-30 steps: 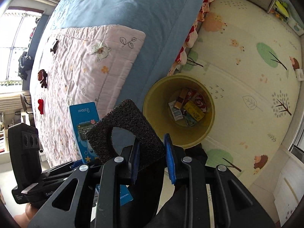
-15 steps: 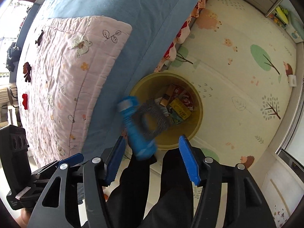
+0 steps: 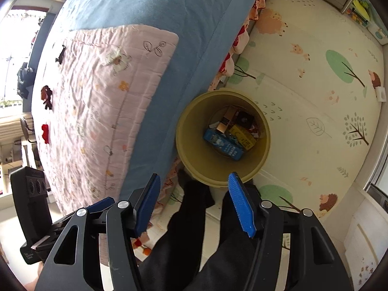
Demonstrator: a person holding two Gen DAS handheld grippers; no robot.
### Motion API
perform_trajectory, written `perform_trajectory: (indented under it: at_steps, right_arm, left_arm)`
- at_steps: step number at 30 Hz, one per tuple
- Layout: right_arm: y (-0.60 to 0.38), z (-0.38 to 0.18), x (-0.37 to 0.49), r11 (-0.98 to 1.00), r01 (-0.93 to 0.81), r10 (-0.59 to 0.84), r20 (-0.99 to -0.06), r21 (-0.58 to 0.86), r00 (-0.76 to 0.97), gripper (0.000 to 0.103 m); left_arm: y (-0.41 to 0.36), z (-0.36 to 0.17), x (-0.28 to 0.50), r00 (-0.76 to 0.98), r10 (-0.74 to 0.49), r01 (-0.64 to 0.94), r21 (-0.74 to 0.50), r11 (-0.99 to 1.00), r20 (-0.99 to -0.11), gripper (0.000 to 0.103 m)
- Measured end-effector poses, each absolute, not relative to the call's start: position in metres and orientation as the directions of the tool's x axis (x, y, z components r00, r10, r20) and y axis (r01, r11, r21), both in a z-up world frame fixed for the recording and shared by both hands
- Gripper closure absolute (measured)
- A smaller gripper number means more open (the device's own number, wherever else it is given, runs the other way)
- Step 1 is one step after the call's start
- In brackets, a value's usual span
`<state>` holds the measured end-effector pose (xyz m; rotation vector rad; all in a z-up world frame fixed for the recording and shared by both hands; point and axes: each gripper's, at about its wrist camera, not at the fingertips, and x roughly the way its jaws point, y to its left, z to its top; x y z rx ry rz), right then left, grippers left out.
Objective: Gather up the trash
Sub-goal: 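Move both tools back over the quilt toward the red wrapper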
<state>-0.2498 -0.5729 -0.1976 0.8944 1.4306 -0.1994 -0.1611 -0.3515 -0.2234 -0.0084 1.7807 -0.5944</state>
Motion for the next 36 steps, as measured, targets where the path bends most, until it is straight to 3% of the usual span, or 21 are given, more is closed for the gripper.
perform_trajectory:
  at_steps: [12,29,36]
  right_arm:
    - [-0.515,-0.143,-0.177,0.703,0.497,0.429,-0.861,0.509,0.274,0.046]
    - [-0.318,-0.1,0.008,0.82,0.212,0.475,-0.839,0.532,0.267,0.045]
    - [-0.26,-0.093,0.07,0.859,0.097,0.475,-0.853,0.503,0.217,0.046]
  left_arm:
    - [-0.292,-0.17,-0.114,-0.17,-0.37,0.256,-0.404,0.878,-0.913,0.02]
    - [-0.079,-0.124,0.029,0.086,-0.361,0.071,-0.356,0.932,-0.929,0.02]
    - [-0.027,-0.12,0.075,0.163,-0.336,-0.003,-0.341,0.94,-0.928,0.02]
